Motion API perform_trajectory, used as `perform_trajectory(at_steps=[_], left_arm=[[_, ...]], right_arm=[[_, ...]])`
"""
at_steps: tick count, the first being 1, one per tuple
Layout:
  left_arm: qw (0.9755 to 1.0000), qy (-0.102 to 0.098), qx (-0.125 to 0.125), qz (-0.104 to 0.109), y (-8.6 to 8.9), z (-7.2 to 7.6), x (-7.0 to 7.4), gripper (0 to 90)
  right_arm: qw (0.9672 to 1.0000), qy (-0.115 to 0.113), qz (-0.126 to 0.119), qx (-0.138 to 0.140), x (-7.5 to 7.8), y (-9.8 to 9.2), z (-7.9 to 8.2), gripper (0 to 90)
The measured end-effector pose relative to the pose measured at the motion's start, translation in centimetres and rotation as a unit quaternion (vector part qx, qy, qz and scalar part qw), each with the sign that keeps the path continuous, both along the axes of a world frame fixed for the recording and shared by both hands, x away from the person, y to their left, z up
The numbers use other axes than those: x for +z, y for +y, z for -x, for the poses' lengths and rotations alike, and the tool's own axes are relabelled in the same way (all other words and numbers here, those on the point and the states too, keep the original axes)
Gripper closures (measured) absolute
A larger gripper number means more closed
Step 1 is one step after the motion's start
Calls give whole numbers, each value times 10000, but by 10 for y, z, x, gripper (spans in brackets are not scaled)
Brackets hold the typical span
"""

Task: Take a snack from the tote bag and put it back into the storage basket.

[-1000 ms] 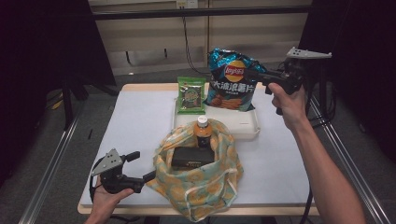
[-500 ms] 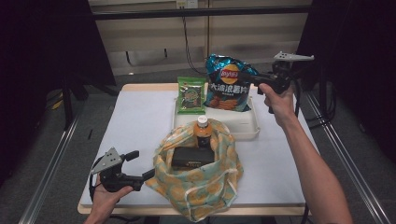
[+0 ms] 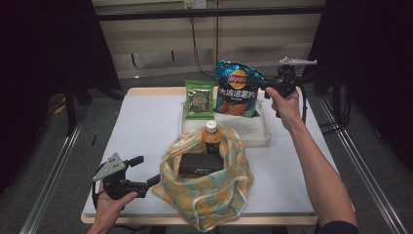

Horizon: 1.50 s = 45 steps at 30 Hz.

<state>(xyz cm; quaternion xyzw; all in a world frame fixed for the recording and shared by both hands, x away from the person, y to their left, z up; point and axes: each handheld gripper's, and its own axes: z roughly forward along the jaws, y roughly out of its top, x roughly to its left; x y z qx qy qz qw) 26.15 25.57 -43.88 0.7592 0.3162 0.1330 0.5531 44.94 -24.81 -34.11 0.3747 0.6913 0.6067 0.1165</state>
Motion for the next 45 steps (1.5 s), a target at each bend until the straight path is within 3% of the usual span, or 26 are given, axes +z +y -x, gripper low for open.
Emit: perform_trajectory(at_steps=[14,23,32,37,45], left_arm=[[10000,-30,-13,-80,1,1,0,44],[9999,-41,32,-121,2,3,0,48],[9998,7,100,-196,1,1,-2,54],[9998,18,80,-185,0,-1,-2,55],[9997,17,57,-249,-1,-3,-3,55]], right_arm=[[9992,334,139,-150,-28,1,-16,779],[9984,432,231,-265,-39,1,-24,778],[9985,466,144,-264,-50,-3,-36,769],[9982,453,302,-248,-51,-2,-46,750],[9962,510,497,-508,-59,-9,-53,658]])
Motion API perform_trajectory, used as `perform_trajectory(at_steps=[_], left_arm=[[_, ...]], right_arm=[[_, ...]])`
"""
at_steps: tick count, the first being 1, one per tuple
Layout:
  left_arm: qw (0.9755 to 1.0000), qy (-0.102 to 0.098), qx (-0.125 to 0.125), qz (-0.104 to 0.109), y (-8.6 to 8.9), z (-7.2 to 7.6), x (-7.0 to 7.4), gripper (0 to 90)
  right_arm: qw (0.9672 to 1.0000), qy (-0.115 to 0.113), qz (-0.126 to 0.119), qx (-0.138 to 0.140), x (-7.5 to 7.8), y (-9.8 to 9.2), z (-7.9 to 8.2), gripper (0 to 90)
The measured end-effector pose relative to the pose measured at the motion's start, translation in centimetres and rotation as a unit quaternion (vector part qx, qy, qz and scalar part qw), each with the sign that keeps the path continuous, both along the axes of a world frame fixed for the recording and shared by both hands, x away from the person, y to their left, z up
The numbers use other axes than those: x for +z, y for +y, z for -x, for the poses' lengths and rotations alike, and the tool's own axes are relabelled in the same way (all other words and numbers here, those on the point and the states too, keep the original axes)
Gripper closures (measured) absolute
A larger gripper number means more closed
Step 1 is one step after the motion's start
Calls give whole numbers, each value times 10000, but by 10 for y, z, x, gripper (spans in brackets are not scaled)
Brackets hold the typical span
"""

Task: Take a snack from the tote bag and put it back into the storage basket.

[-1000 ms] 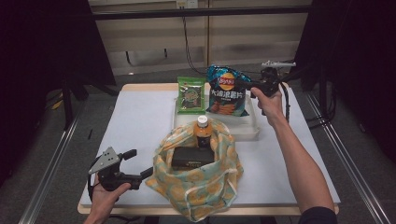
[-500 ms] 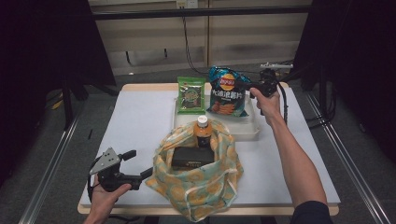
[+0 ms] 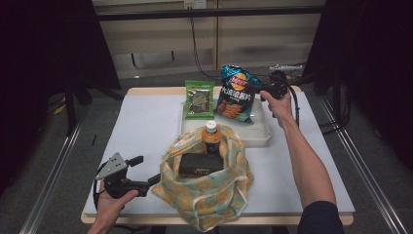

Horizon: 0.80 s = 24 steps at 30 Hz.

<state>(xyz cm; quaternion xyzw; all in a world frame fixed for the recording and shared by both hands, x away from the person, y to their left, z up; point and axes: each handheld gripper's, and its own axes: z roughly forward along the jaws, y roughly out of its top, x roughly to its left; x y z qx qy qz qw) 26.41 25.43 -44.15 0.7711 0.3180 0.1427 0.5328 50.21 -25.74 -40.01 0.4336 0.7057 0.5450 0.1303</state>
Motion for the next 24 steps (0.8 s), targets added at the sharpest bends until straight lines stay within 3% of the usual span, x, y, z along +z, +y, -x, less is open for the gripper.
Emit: perform_trajectory(at_steps=[9,12,13,19,24], left_arm=[[9999,10,-64,105,0,0,-1,55],[10000,16,-40,39,-1,1,0,55],[10000,7,-40,34,-1,1,0,55],[10000,-19,-53,-18,-1,2,1,55],[9999,-13,-78,94,-2,2,1,58]], right_arm=[[9995,143,134,-246,-2,-4,2,395],[9994,164,147,-279,-3,-5,4,361],[9993,189,130,-280,-7,-6,8,309],[9988,240,134,-393,-14,-15,23,249],[9987,141,62,-478,-7,-18,39,221]])
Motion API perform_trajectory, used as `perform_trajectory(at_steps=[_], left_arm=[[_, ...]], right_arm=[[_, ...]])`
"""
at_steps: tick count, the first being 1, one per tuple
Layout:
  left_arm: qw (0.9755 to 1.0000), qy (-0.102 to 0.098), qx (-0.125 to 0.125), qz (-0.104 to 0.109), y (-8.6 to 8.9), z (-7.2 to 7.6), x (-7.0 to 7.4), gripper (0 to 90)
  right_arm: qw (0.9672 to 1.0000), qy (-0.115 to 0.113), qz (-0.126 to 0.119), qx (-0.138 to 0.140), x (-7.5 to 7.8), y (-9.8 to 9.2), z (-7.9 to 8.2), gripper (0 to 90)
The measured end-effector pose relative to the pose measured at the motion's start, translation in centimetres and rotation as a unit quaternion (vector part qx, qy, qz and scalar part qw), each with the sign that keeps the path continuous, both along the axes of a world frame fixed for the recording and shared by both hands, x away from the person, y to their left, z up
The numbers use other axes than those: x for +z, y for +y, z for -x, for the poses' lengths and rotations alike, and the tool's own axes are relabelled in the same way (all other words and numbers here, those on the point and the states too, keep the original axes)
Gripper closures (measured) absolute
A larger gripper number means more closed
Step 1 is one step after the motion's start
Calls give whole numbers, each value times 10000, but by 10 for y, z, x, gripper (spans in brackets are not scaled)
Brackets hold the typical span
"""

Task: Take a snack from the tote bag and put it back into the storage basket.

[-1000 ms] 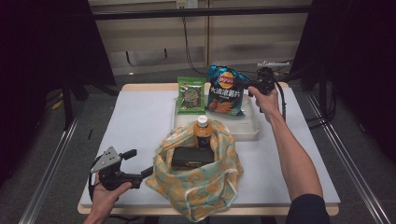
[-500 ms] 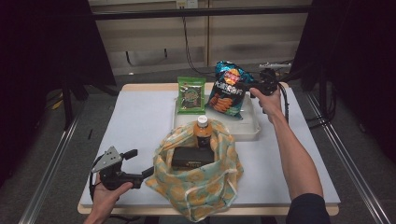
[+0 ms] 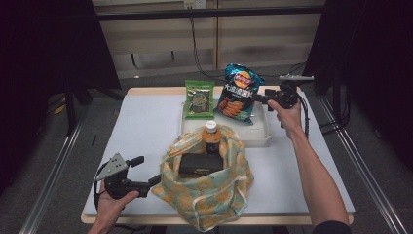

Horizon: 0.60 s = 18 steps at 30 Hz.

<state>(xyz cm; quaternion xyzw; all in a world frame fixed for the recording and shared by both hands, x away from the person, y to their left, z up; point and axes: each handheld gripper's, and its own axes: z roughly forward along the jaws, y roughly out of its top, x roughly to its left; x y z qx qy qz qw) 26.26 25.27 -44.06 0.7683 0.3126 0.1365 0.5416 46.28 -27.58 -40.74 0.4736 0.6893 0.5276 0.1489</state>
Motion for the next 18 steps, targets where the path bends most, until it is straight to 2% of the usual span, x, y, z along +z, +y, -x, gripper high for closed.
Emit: perform_trajectory(at_steps=[2,3,4,5,6,7,9,12,13,18], left_arm=[[10000,-14,45,-37,0,1,1,59],[10000,-11,46,-33,0,1,1,60],[10000,-17,1,5,0,1,1,60],[10000,-25,16,-63,0,1,1,60],[10000,-25,-14,-30,0,1,1,60],[10000,-33,-26,-15,-1,2,1,60],[9999,-54,-39,-88,-1,2,2,60],[9999,-46,-73,-52,-2,2,2,60],[9999,-55,-72,-66,-2,2,2,60],[9999,-63,-65,-77,-1,2,2,60]], right_arm=[[9999,-54,55,97,3,2,7,242],[9998,-51,70,154,3,3,10,292],[9997,-70,56,210,3,5,13,357],[9996,-84,69,272,1,6,15,409],[9992,-29,29,387,-1,8,17,510],[9987,14,41,508,-4,10,18,573],[9976,92,24,680,-8,15,20,718],[9960,184,9,877,-16,20,20,873],[9952,265,11,945,-20,23,19,900],[9915,580,80,1162,-33,32,12,900]])
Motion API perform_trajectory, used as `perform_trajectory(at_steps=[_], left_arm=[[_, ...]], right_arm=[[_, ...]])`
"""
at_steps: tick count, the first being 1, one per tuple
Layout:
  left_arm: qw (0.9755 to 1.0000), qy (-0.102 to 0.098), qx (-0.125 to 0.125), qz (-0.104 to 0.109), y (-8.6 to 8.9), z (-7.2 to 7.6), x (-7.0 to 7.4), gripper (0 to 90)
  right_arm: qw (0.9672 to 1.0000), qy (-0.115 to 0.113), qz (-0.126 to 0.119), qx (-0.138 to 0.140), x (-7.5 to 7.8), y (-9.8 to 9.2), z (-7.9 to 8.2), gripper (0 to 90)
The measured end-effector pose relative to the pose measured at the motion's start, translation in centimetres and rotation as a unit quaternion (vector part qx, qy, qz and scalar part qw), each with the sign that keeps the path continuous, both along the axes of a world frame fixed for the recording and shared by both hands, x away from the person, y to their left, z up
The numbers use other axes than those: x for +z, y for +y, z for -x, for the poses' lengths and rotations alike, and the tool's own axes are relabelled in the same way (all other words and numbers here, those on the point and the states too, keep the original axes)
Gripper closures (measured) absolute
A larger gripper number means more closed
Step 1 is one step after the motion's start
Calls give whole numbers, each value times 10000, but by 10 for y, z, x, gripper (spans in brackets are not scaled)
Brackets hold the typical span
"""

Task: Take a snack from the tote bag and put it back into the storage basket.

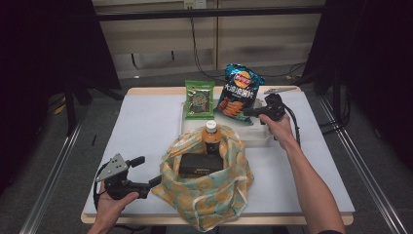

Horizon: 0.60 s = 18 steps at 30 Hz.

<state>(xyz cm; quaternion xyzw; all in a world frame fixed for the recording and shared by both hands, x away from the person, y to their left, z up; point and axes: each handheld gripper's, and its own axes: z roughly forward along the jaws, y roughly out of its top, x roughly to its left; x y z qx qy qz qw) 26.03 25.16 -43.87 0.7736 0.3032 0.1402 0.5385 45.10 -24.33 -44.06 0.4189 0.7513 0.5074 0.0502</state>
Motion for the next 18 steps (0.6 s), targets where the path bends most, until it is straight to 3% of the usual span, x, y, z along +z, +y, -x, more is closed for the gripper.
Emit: perform_trajectory(at_steps=[7,10,15,18], left_arm=[[10000,-10,5,-42,-1,1,0,62],[10000,-26,-44,22,-1,1,0,63],[9999,-72,-32,-70,-2,3,1,65],[9999,-99,-68,-75,-1,2,2,65]], right_arm=[[9982,353,419,241,-13,15,-10,900],[9973,498,490,229,-17,16,-15,900],[9956,692,620,111,-23,15,-24,900],[9956,698,625,66,-23,15,-26,900]])
